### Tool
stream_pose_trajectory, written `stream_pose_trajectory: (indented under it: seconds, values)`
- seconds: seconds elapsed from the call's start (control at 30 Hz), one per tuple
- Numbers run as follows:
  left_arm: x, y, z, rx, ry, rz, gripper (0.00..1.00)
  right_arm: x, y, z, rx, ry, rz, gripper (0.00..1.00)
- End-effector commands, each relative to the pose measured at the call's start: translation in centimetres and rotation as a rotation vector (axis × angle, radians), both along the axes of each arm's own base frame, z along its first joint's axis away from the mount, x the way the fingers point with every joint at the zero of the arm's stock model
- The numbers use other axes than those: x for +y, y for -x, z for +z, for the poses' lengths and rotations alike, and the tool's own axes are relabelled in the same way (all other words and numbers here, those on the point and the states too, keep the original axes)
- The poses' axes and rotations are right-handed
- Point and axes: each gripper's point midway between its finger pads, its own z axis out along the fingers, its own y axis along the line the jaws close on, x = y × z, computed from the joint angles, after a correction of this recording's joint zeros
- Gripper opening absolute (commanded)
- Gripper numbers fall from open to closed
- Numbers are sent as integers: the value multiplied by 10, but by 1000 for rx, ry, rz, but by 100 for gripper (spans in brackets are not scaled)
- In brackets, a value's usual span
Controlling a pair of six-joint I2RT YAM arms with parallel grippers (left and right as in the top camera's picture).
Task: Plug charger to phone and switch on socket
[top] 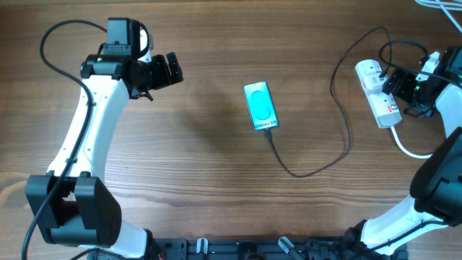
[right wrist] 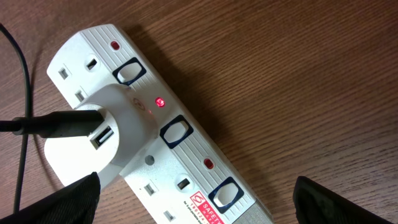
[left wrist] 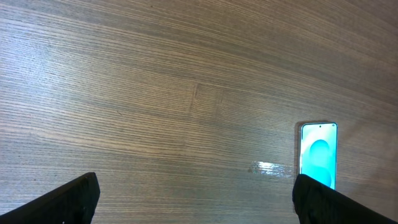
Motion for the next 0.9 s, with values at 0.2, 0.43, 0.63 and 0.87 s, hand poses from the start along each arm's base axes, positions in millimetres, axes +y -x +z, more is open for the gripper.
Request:
stream_pose_trajectory:
  seconds: [0.2, 0.43, 0.63, 0.87]
  values:
    - [2, -1, 11, -30, -6, 0, 100, -3, -5, 16, -33, 30, -11, 100]
    - [2, -1, 11, -30, -6, 0, 100, -3, -6, 16, -36, 31, -11, 100]
    - [2, -1, 11, -30, -6, 1, 100, -4, -6, 16, -36, 31, -12, 100]
    - [-2, 2, 26, -68, -4, -11, 100, -4, -6, 16, -36, 31, -12, 100]
